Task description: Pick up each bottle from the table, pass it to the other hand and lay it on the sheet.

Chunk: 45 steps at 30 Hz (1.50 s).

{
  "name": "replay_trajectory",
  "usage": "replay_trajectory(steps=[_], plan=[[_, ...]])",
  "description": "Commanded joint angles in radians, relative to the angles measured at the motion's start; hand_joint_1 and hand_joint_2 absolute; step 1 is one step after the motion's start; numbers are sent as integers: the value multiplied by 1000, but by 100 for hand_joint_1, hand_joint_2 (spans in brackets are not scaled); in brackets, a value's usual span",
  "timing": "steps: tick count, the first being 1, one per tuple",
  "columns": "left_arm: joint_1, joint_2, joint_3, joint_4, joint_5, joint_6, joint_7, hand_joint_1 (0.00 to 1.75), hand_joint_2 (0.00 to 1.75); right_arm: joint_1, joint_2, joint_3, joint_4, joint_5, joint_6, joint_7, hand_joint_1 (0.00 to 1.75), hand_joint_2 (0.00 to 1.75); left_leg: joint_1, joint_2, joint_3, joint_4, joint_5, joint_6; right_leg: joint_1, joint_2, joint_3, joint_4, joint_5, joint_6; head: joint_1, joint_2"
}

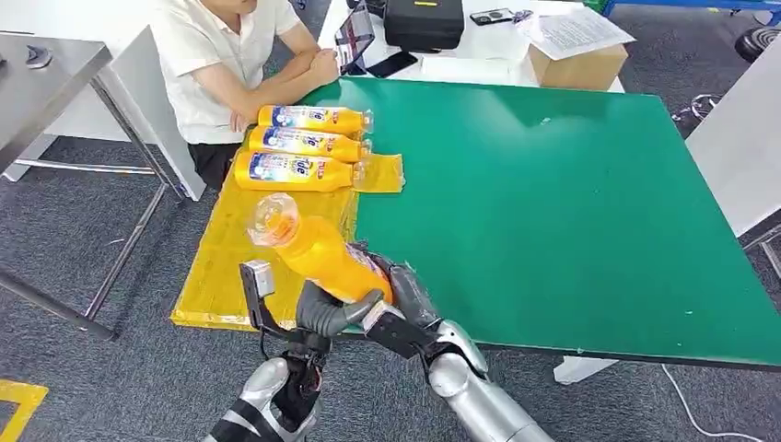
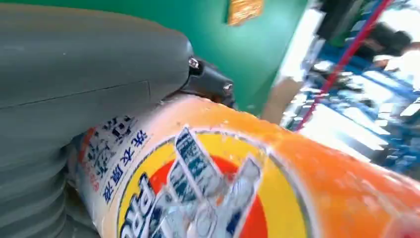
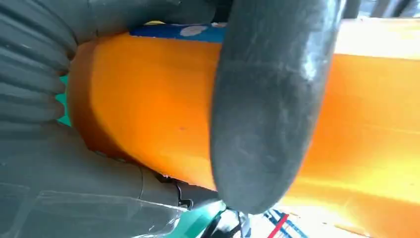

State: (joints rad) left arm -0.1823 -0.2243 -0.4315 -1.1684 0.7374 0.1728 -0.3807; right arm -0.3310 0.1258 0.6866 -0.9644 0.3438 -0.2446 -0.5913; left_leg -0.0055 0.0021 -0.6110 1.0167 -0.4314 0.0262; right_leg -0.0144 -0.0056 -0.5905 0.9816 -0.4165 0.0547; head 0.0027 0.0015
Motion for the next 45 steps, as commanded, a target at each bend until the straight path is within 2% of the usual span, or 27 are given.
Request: replay_trajectory(steps=[1, 8, 9, 11, 12, 14, 16, 18, 19, 20, 21, 22, 23, 24, 28, 30, 33, 37, 38, 40, 42, 45], plan=[[-43, -3, 94, -135, -49, 55, -59, 175, 175, 77, 7, 92, 105, 32, -4, -8, 0, 175, 3, -5, 4, 0, -1, -3, 3, -4, 6, -1, -2, -3, 0, 0], [-50, 2, 129, -116, -59, 93, -60, 175, 175, 76, 17, 112, 156, 119, -118, 10, 0, 175, 1, -4, 3, -1, -1, -2, 1, -4, 5, -1, -2, -2, 0, 0], [-59, 5, 152, -95, -60, 137, -53, 175, 175, 79, 20, 111, 168, 126, -140, 12, 0, 175, 2, -2, 1, 0, -1, -1, 2, -2, 3, -1, -1, -2, 1, 0], [-131, 46, 150, 56, -143, 288, -44, 175, 175, 85, 26, 108, 200, 148, -208, 13, 0, 175, 1, -3, 3, -2, 0, -2, 1, -3, 4, -1, -1, -2, 0, 0], [-171, 56, 156, 142, -155, 295, -46, 175, 175, 85, 29, 108, 218, 153, -231, 13, 0, 175, 2, -4, 4, -2, 0, -2, 2, -4, 6, -2, -1, -4, 1, 0], [-257, 95, 111, 334, -342, 375, -139, 175, 175, 92, 38, 85, 245, 145, -256, -3, 0, 175, 2, -6, 6, -4, 1, -3, 2, -5, 7, -3, 0, -5, 1, 0], [-303, 111, 97, 454, -494, 421, -169, 175, 175, 100, 37, 68, 250, 154, -270, -12, 0, 175, 1, -4, 3, -3, 1, -2, 1, -3, 4, -2, 1, -4, 0, 0], [-358, 158, -19, 591, -752, 515, -31, 171, 175, 110, 32, 37, 237, 166, -307, -16, 0, 175, 0, -5, 3, -3, 2, -3, 0, -4, 5, -1, 1, -4, 0, 0], [-359, 167, -8, 597, -819, 496, -8, 162, 175, 114, 30, 22, 231, 179, -311, -15, 0, 175, 1, -4, 5, -3, 1, -3, 1, -3, 6, -2, 1, -4, 0, 0], [-382, 188, -46, 649, -954, 469, 76, 154, 175, 123, 27, -7, 214, 191, -331, -18, 0, 175, 1, -3, 3, -3, 2, -3, 0, -2, 4, -1, 1, -4, 0, 0], [-386, 195, -24, 656, -1002, 437, 109, 157, 175, 132, 26, -30, 198, 192, -331, -23, 0, 175, 1, -3, 5, -3, 2, -4, 1, -1, 5, -1, 1, -4, 0, 0], [-402, 207, -48, 688, -1070, 402, 157, 175, 175, 138, 25, -47, 182, 197, -344, -32, 0, 175, 1, -2, 3, -2, 1, -3, 1, 0, 4, -1, 1, -4, 1, 0], [-422, 226, -43, 696, -1150, 333, 213, 175, 175, 151, 29, -81, 154, 191, -341, -45, 0, 175, 2, -1, 5, -3, 1, -4, 1, 1, 6, -2, 1, -5, 0, 0], [-427, 230, -40, 694, -1150, 331, 213, 175, 175, 151, 28, -82, 153, 191, -340, -45, 0, 175, 1, -1, 2, -1, 1, -3, 1, 0, 2, 0, 1, -4, 1, 0], [-483, 251, -25, 731, -1275, 167, 283, 175, 175, 166, 36, -110, 121, 200, -310, -52, 0, 175, 2, 0, -1, 0, 1, -4, 2, 0, 0, 1, 1, -4, 0, 0], [-512, 263, -12, 744, -1307, 77, 297, 175, 175, 165, 44, -114, 125, 201, -304, -66, 0, 175, 3, -1, 4, 0, 0, -5, 2, -1, 4, 1, -1, -6, 1, 0], [-516, 267, -10, 744, -1307, 76, 297, 175, 175, 165, 45, -114, 126, 201, -304, -66, 0, 175, 2, 3, 3, 0, 1, -5, 2, 4, 2, 1, 2, -5, 1, 0], [-513, 263, -6, 745, -1320, 67, 297, 175, 175, 164, 46, -117, 130, 199, -305, -69, 0, 175, 1, 1, 2, -1, 2, -4, 1, 1, 1, 2, 2, -4, 0, 0], [-521, 263, 13, 748, -1318, 37, 300, 89, 175, 166, 49, -119, 130, 190, -290, -76, 0, 175, 2, 1, 4, -1, 2, -5, 1, 1, 2, 3, 2, -5, 1, 0], [-555, 275, 33, 760, -1336, -60, 304, 68, 175, 170, 55, -119, 131, 179, -272, -88, 0, 175, 2, 0, 4, -1, 2, -6, 2, 1, 3, 3, 1, -5, 1, 0], [-575, 276, 40, 764, -1339, -98, 312, 0, 175, 176, 57, -121, 130, 167, -260, -93, 0, 175, 2, 0, 2, 0, 3, -5, 1, 0, 1, 4, 2, -4, 1, 0], [-587, 255, 34, 769, -1363, -154, 334, 0, 175, 184, 59, -128, 128, 151, -244, -99, 0, 175, 2, 1, 4, -1, 3, -6, 2, 1, 3, 4, 2, -5, 1, 0]])
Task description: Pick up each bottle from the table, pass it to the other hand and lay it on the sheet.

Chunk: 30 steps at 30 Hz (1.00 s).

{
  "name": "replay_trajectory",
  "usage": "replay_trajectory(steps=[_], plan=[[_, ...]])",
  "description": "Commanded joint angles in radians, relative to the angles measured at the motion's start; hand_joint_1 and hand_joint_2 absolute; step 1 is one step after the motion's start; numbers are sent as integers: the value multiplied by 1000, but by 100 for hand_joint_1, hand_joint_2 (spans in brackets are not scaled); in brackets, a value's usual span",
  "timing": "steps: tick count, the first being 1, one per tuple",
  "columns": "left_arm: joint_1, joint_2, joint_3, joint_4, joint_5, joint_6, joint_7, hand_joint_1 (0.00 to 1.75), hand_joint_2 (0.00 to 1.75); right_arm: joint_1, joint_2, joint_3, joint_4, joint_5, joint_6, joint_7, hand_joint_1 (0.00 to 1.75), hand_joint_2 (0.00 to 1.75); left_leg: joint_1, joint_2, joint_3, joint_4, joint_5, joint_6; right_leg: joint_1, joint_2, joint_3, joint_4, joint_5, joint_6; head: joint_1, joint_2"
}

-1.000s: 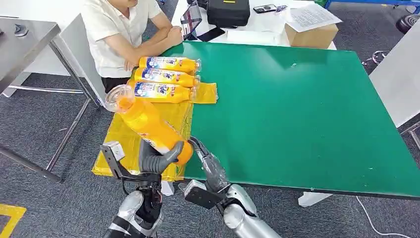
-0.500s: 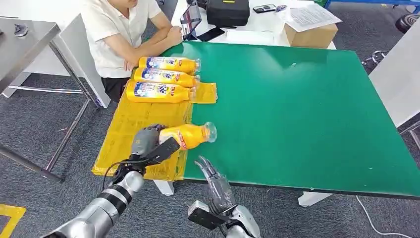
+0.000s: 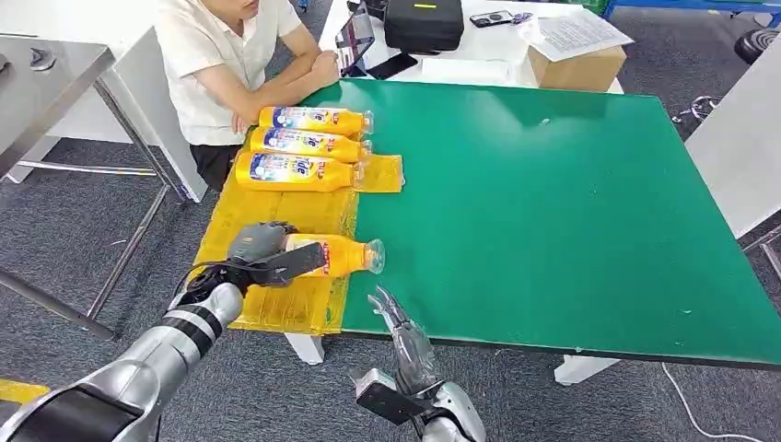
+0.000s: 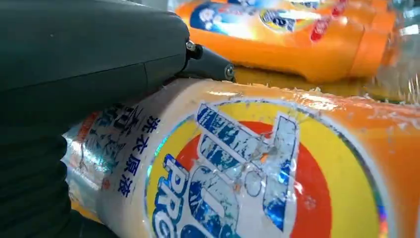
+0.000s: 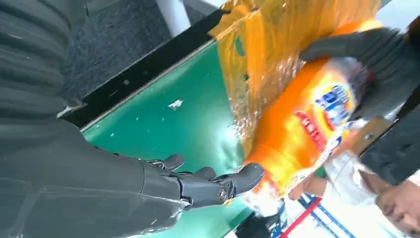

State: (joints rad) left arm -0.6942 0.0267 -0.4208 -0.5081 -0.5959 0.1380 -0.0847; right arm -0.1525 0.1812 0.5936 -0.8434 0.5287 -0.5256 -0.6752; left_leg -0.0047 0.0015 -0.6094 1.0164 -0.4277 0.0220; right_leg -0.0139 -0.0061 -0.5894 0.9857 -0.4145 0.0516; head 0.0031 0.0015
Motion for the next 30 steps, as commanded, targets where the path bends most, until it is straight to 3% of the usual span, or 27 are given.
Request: replay_trajectory(steps=[1, 8, 13, 18, 22, 27, 29, 30], plan=[[-73, -2, 18, 104, -39, -159, 28, 0, 175, 8, 2, -36, 6, -35, 37, -18, 0, 175, 1, 1, 2, 0, -1, -1, 1, 1, 1, 0, 0, -2, 0, 0], [-72, -8, -74, 16, -85, -256, -26, 0, 175, 23, -9, -37, -7, -72, 65, -23, 0, 175, 1, -1, 3, 0, -1, -2, 1, -1, 2, -1, 1, -5, 0, 0], [-60, -6, -94, -53, -90, -245, -27, 0, 175, 27, -10, -41, -10, -81, 67, -23, 0, 175, 1, -2, 1, 0, 0, -2, 1, -2, 1, 0, 1, -4, 1, 0], [49, -6, -79, -242, -55, -156, -99, 0, 175, 36, -14, -36, -14, -89, 54, -23, 0, 175, 2, 0, 5, -2, -2, -3, 2, 0, 5, -3, 0, -6, 0, 0], [65, -10, -84, -263, -58, -147, -91, 0, 175, 38, -15, -33, -16, -90, 53, -23, 0, 175, 0, -1, 0, 0, 0, -2, 0, -1, 0, -1, 1, -4, 0, 0], [276, -80, 14, -577, 77, 49, -238, 0, 175, 71, -22, -17, -94, -158, -6, -23, 0, 175, 1, 1, 2, -1, -2, -2, 1, 1, 2, -2, 0, -5, 0, 0], [358, -128, 52, -695, 195, 150, -326, 0, 175, 86, -29, -2, -149, -252, 10, -23, 0, 175, 0, -1, 2, -2, -2, -2, 0, -1, 1, -2, -1, -4, 0, 0], [386, -136, 48, -733, 246, 156, -328, 0, 175, 100, -27, -17, -176, -339, 73, -23, 0, 175, 0, -2, -1, -1, -1, -1, 0, -2, -1, -1, 0, -4, 0, 0]])
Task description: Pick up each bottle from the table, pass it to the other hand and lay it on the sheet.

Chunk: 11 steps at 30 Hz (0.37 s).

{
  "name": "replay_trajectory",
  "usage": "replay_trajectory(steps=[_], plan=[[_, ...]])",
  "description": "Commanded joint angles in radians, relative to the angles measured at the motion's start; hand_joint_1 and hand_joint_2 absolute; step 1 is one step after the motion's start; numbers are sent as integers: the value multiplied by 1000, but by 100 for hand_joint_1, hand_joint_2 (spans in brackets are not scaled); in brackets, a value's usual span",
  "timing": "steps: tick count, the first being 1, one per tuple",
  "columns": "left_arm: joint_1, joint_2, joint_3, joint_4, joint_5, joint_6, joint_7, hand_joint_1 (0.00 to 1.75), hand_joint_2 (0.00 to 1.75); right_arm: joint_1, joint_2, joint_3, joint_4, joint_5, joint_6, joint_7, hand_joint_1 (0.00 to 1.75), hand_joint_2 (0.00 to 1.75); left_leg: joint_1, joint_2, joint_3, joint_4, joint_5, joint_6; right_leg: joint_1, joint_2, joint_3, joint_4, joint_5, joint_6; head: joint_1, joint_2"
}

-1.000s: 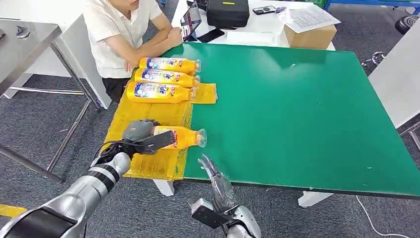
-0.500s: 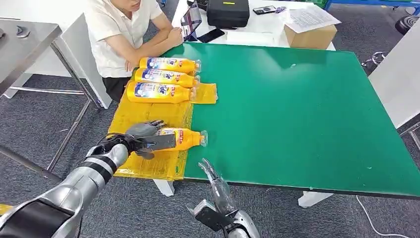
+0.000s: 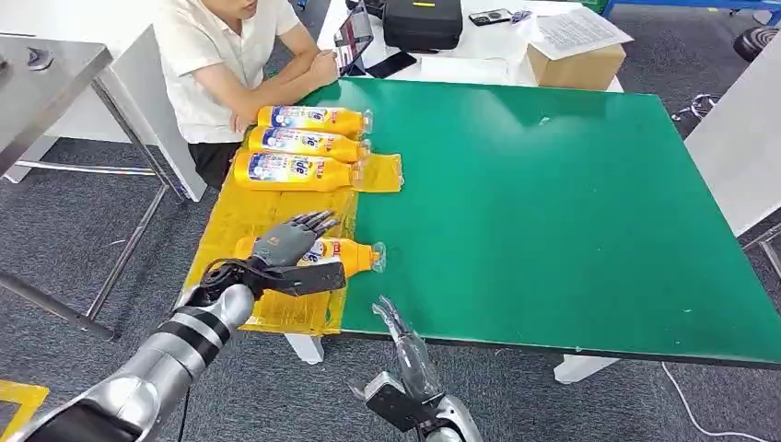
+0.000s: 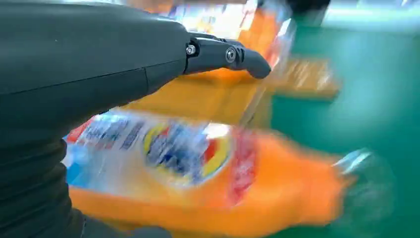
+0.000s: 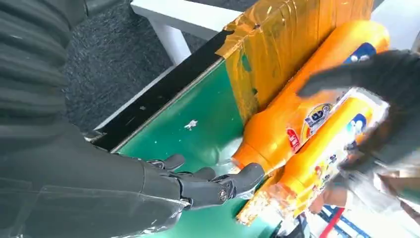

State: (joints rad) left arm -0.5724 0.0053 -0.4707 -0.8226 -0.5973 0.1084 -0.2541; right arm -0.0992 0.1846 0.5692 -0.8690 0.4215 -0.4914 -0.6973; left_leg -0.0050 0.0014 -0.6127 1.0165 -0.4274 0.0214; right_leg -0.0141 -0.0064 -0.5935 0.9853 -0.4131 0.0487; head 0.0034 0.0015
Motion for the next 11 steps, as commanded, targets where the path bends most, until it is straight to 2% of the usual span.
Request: replay_trajectory(steps=[1, 2, 4, 11], plan=[[288, -107, 89, -453, 341, 180, -136, 0, 175, 72, -19, -44, -188, -381, 181, -1, 0, 175, 0, -2, 1, 0, -2, -1, 0, -1, 3, 0, -3, -1, 0, 0], [313, -119, 111, -477, 420, 189, -137, 0, 175, 107, -6, -91, -251, -441, 205, -1, 0, 0, 1, -1, 3, 0, -3, -1, 1, 0, 4, 0, -3, -1, 0, 0], [345, -118, 119, -509, 531, 173, -133, 0, 175, 143, -7, -112, -321, -501, 287, -1, 0, 0, 1, 2, 3, 1, -5, -1, 1, 2, 3, 0, -4, -2, 0, 0], [346, -110, 112, -510, 542, 173, -135, 0, 175, 152, -14, -117, -331, -502, 296, -1, 0, 0, 1, 0, 0, 0, -2, -1, 1, 0, 0, -1, -2, -2, 0, 0]])
